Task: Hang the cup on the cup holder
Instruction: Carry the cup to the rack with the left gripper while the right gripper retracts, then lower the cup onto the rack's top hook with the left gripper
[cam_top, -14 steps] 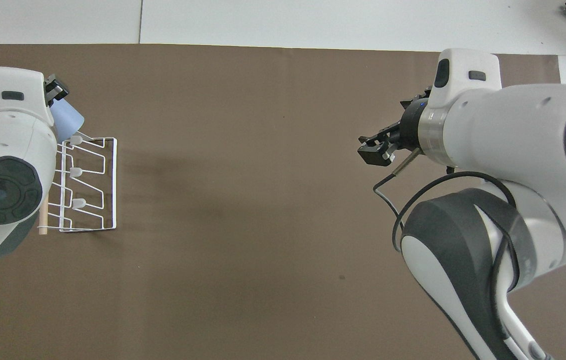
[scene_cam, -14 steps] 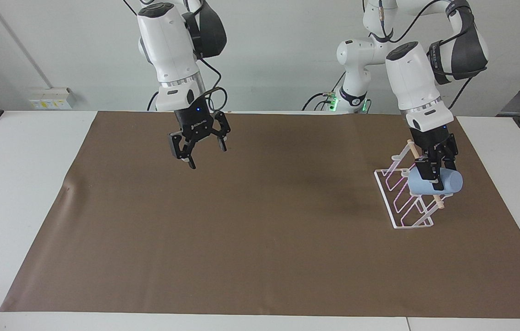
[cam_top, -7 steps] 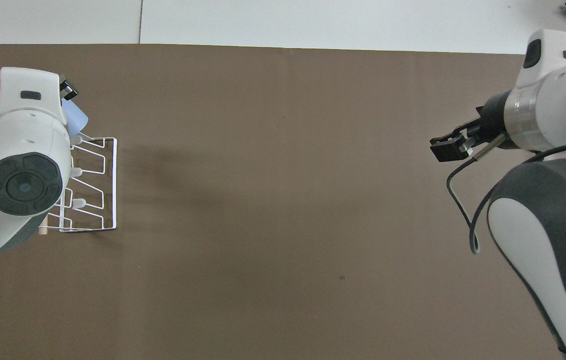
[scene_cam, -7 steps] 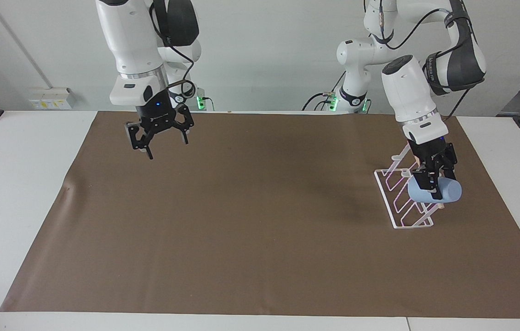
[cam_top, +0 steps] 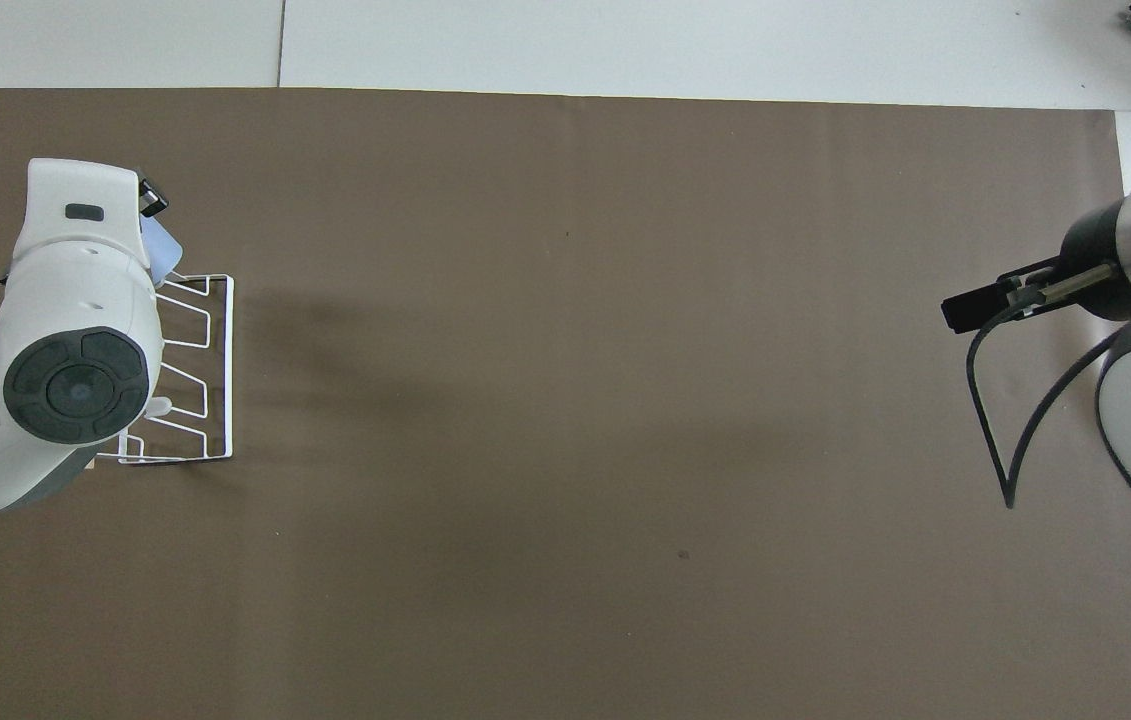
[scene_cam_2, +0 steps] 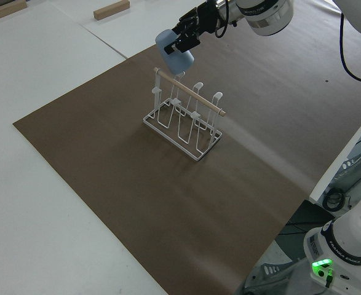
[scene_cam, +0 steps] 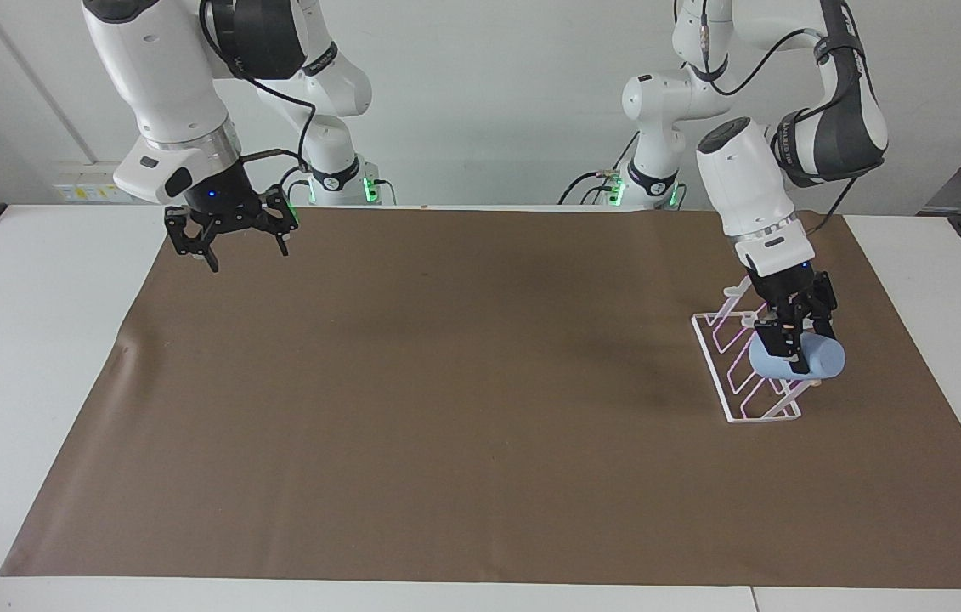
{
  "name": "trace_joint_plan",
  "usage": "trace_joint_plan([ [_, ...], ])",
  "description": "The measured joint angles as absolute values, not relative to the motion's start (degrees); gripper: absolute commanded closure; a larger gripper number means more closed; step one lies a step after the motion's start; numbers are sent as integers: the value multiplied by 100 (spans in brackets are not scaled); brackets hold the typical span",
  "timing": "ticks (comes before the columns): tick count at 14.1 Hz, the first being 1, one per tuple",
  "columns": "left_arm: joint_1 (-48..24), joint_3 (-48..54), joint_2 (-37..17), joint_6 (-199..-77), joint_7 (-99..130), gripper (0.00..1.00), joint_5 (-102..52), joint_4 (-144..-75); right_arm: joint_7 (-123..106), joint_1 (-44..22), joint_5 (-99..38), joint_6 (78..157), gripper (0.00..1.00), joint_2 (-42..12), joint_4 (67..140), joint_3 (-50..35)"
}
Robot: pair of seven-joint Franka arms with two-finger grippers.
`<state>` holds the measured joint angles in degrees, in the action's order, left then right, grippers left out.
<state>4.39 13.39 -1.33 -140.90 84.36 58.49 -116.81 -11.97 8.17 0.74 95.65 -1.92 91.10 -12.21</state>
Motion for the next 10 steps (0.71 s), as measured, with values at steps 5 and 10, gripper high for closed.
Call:
trace_joint_plan([
  [5,439,1347,-134,-14105,8878,100,6190,-11879,-34,800,74,9172,0,-193,9090,-1124],
  [10,438,1367,-133,-14115,8994,100,6202,-11976,340,781,74,9167,0,-193,9100,-1132],
])
